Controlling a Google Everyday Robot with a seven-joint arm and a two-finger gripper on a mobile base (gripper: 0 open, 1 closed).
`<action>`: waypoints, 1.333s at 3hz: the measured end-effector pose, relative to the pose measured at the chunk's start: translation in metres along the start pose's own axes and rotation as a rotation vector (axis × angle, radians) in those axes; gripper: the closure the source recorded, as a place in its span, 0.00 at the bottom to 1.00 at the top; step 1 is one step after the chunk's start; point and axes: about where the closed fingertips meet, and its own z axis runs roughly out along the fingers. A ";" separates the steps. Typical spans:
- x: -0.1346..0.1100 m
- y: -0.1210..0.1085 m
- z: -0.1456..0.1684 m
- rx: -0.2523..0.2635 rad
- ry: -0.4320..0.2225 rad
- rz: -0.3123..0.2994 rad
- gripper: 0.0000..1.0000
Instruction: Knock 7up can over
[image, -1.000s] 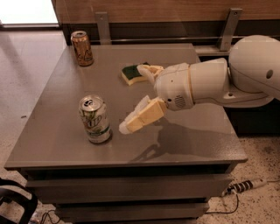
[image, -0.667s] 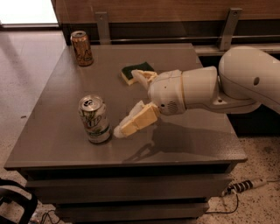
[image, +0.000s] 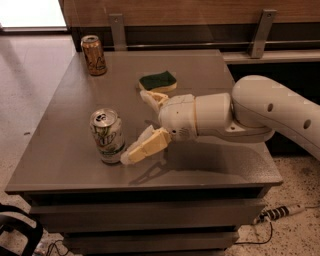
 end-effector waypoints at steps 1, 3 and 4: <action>0.007 0.000 0.015 -0.014 -0.050 0.003 0.00; 0.007 -0.002 0.029 -0.018 -0.147 -0.006 0.00; 0.005 -0.002 0.033 -0.018 -0.174 -0.011 0.00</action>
Offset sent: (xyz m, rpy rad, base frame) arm 0.0100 0.0273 -0.0222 0.1738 -0.0172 0.0313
